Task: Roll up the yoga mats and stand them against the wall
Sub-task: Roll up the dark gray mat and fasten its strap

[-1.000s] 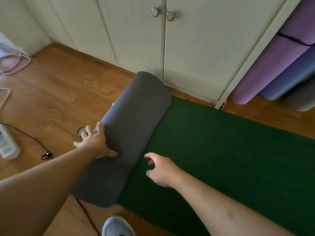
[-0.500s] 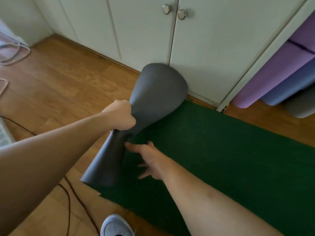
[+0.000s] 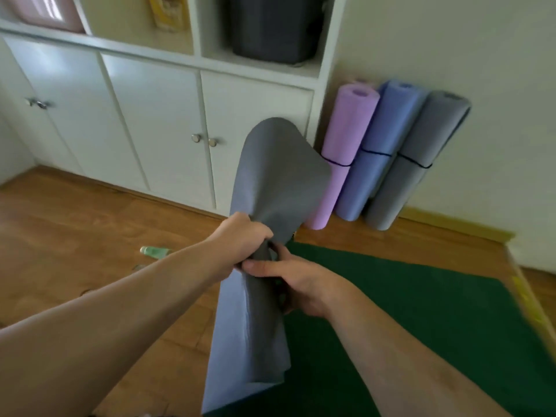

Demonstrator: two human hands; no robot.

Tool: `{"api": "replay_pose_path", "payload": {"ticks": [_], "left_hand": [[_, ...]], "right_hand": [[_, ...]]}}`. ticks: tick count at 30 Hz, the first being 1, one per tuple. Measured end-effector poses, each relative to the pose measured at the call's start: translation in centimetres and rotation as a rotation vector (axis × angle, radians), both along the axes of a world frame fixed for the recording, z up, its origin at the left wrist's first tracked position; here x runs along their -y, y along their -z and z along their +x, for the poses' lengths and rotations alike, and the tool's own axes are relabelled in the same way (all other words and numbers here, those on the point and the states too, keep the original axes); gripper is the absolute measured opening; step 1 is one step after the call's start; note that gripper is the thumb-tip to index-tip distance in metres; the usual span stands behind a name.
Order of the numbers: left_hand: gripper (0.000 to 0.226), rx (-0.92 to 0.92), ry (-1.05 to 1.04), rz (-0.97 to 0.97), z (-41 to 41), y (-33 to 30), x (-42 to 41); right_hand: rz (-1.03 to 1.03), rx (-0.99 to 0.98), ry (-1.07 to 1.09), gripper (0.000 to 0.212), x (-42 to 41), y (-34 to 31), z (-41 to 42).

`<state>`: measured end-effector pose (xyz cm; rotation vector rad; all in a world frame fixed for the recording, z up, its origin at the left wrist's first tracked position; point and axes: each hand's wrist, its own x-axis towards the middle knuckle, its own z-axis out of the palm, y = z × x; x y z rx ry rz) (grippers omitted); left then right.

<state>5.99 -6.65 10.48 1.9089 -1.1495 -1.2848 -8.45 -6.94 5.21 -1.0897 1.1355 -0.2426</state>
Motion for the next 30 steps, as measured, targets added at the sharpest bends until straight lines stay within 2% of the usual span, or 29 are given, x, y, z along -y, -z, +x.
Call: {"api": "replay_pose_path", "payload": {"ticks": [2,6,9,12,14,16,18,20,22,25,27,30], "left_hand": [[0.031,-0.122,-0.054,-0.049,-3.4,-2.3,-1.5],[0.013,-0.28,-0.029,-0.143,-10.1,-6.3,-4.1],[0.013,-0.415,0.022,-0.183,-14.1,-8.9,-5.7],[0.023,-0.487,0.183,-0.17,-16.3,-10.8,-6.7],[0.025,-0.282,0.332,-0.222,-17.0,-11.9,-6.8],[0.033,0.096,0.427,-0.377,-17.3,-12.9,-6.8],[0.056,0.481,0.442,-0.613,-17.2,-14.1,-6.6],[0.089,0.86,0.484,-0.994,-16.7,-14.8,-5.9],[0.12,1.221,0.63,-1.232,-16.4,-15.7,-4.9],[0.148,1.516,0.896,-1.218,-17.2,-16.8,-3.3],[0.138,1.578,1.06,-1.221,-19.2,-17.1,-2.2],[0.089,1.583,1.306,-1.208,-24.0,-16.7,-1.5]], "right_hand": [[-0.087,-0.068,0.007,0.107,-1.1,-3.2,-2.8],[-0.309,-0.199,0.06,0.073,-3.3,-8.9,-8.6],[-0.509,-0.361,0.114,0.071,-4.6,-11.7,-11.9],[-0.713,-0.504,0.109,0.066,-6.0,-13.6,-15.4],[-0.813,-0.612,0.091,0.074,-7.3,-14.9,-18.2],[-0.863,-0.724,0.103,0.089,-8.4,-15.9,-20.7],[-0.915,-0.803,0.092,0.093,-9.1,-16.7,-22.9],[-0.949,-0.866,0.064,0.095,-9.8,-17.6,-24.9],[-0.945,-0.91,0.028,0.097,-10.2,-17.9,-27.0],[-0.869,-0.879,-0.051,0.093,-11.0,-17.7,-29.5],[-0.834,-0.86,-0.148,0.083,-11.6,-17.3,-30.8],[-0.794,-0.83,-0.253,0.063,-12.5,-15.3,-32.4]]}}
